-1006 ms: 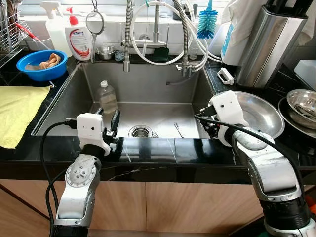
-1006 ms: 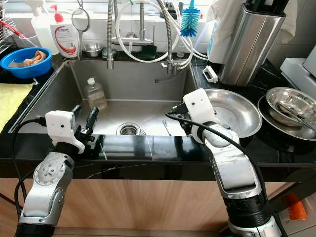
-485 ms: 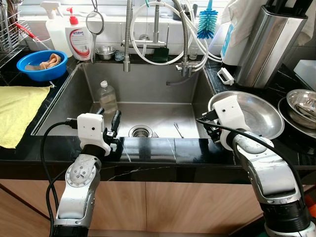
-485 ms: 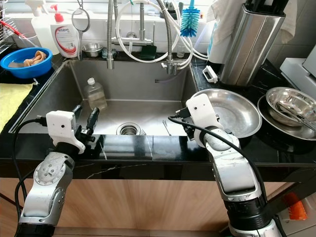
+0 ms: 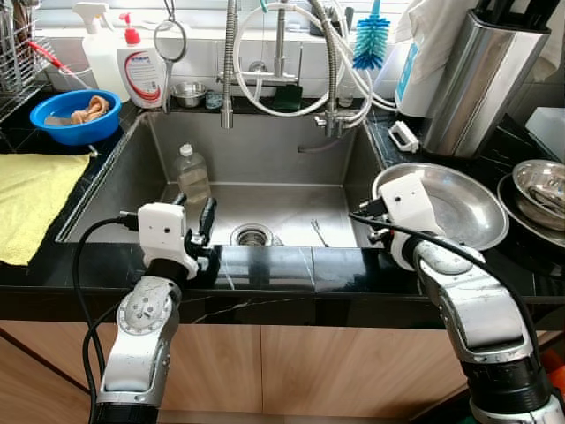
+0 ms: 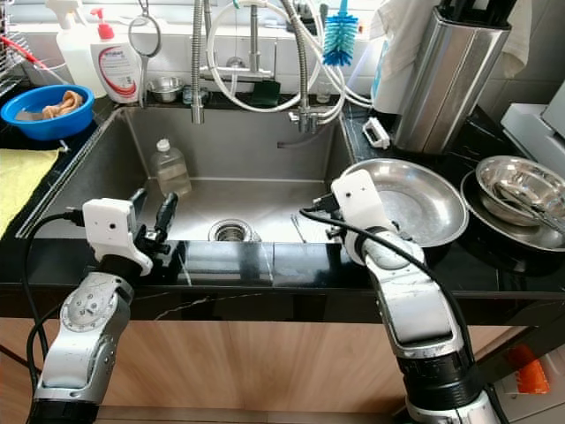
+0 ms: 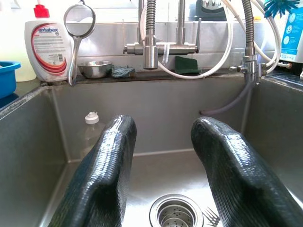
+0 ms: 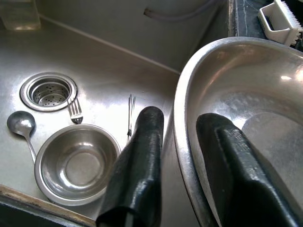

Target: Kitchen organization

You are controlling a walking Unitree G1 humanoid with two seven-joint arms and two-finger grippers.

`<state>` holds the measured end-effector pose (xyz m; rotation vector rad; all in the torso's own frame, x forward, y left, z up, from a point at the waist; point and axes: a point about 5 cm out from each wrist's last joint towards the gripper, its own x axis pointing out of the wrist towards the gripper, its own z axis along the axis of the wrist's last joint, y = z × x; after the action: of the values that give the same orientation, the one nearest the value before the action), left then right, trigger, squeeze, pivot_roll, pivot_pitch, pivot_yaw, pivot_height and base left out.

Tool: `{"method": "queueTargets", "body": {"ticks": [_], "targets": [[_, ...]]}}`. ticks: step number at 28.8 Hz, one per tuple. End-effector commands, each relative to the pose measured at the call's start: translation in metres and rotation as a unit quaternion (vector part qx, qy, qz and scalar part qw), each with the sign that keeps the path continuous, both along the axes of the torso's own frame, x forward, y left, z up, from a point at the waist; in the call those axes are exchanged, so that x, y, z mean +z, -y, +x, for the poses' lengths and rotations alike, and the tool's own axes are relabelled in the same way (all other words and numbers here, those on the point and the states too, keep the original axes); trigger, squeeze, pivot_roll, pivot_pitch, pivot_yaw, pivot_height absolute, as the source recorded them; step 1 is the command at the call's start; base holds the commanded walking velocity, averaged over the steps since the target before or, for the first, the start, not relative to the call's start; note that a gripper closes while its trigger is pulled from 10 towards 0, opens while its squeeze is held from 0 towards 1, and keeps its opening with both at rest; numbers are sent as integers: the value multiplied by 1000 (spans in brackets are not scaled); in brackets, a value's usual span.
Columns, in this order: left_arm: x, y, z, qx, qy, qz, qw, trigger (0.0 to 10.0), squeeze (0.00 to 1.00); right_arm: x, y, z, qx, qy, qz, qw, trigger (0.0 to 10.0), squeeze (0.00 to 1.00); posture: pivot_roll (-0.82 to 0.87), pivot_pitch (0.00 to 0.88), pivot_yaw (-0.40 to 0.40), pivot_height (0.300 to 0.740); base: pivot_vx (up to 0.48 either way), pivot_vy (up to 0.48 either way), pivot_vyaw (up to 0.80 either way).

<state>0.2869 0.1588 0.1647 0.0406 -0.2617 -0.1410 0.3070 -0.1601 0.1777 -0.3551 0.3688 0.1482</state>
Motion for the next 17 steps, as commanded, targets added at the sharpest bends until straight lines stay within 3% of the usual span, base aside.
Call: {"method": "queueTargets", "body": {"ticks": [1, 17], "targets": [[-5, 1, -1, -3, -11, -1, 1000, 10000, 0, 5, 0, 3, -1, 13, 7, 1000, 0, 0, -100, 0, -46, 706, 0, 0, 0], [-4, 1, -1, 1, -6, -5, 1000, 10000, 0, 12, -9, 4, 23, 36, 10, 999, 0, 0, -92, 0, -53, 706, 0, 0, 0]]}}
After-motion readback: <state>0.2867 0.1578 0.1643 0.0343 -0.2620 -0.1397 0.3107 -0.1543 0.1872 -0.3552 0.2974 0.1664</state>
